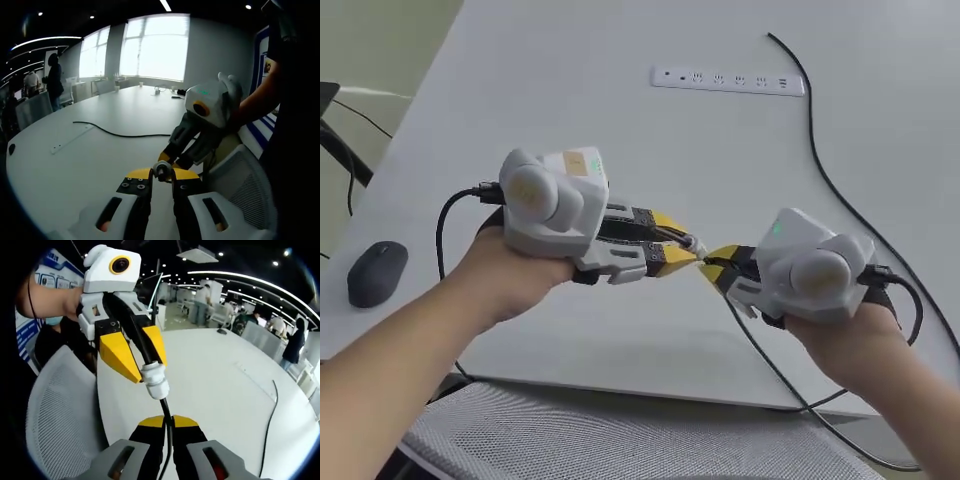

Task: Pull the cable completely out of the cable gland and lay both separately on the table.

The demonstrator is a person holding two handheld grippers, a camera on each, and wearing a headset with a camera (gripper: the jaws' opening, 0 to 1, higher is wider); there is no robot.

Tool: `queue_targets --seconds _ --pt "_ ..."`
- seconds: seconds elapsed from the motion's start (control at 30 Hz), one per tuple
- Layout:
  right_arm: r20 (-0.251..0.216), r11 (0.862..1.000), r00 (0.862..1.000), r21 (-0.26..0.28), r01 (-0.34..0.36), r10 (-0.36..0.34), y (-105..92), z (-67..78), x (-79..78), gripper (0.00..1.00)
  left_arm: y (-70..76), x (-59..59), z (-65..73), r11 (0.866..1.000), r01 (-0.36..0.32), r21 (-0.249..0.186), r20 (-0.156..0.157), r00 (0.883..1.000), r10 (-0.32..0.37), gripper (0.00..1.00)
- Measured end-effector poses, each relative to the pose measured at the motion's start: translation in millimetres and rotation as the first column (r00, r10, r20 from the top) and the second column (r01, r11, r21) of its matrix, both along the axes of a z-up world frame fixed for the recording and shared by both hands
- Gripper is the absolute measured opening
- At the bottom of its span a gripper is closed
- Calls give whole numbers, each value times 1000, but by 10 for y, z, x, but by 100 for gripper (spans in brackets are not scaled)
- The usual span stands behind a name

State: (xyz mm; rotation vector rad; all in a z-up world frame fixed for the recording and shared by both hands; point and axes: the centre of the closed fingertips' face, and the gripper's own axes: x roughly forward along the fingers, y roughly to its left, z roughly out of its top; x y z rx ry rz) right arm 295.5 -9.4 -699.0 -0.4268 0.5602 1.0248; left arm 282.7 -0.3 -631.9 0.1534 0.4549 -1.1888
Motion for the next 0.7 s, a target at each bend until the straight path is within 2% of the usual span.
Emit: queue_targets --seconds 0.23,0.43,0.7 --pt "-87 996 993 14 85 -83 -131 -129 14 0 14 23 -2 1000 -8 -9 -3 1000 8 15" --pt "-124 990 982 3 143 -142 -254 -227 43 0 25 42 8 1000 -15 -12 0 1000 15 15" --pt "-154 984 972 -20 176 -177 -384 -349 24 0 47 58 26 1000 -23 -17 -1 1000 23 15"
